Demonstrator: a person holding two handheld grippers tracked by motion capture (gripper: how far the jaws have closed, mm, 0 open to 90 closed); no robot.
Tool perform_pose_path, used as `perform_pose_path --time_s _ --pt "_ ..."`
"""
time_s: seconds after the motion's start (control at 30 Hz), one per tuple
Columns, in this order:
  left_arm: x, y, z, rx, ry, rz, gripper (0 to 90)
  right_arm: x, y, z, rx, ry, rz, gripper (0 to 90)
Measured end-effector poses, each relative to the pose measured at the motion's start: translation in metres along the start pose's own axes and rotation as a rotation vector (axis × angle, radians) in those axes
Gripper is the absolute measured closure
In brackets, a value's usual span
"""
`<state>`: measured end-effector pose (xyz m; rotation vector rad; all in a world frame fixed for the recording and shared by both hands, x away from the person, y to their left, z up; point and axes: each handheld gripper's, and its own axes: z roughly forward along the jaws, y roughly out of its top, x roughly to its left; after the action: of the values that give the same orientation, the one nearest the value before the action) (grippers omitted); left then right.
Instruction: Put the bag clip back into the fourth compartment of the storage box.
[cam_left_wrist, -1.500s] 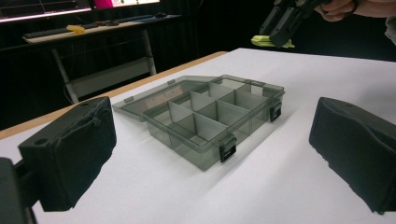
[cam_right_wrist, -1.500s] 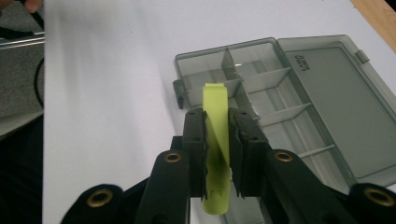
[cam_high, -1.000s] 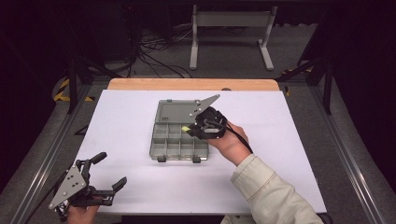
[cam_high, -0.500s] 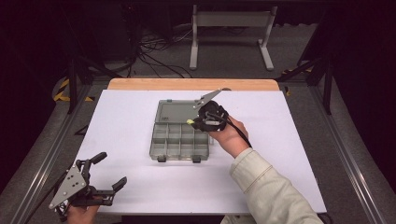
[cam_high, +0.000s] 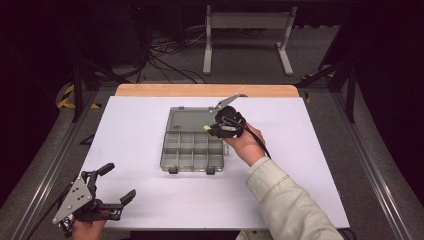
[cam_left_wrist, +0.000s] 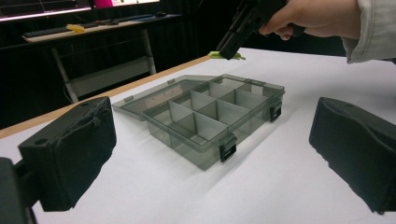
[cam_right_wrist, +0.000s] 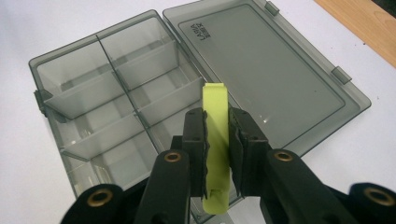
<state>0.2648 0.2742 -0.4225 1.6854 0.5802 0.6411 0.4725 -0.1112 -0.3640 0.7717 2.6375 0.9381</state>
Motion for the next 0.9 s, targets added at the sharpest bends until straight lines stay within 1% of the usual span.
perform_pose_path --time_s 0.07,0.2,0.3,0.63,0.9 --pt "0.0 0.0 0.0 -0.001 0.0 0.003 1.3 0.0 -0.002 0.001 -0.002 0.002 0.002 78.0" --pt "0.0 0.0 0.0 -0.005 0.001 -0.002 1.4 -0.003 -0.006 0.005 -0.013 0.007 0.029 77.9" --pt "0.0 0.0 0.0 -0.005 0.0 -0.002 1.3 -0.003 -0.009 0.009 -0.009 0.012 0.028 77.9" --pt "0.0 0.0 0.0 -0.004 0.0 -0.002 1.3 -0.004 -0.018 0.02 -0.002 0.02 0.055 77.9" --pt "0.0 0.0 0.0 -0.004 0.001 -0.002 1.3 -0.002 -0.022 0.026 0.004 0.03 0.059 77.9"
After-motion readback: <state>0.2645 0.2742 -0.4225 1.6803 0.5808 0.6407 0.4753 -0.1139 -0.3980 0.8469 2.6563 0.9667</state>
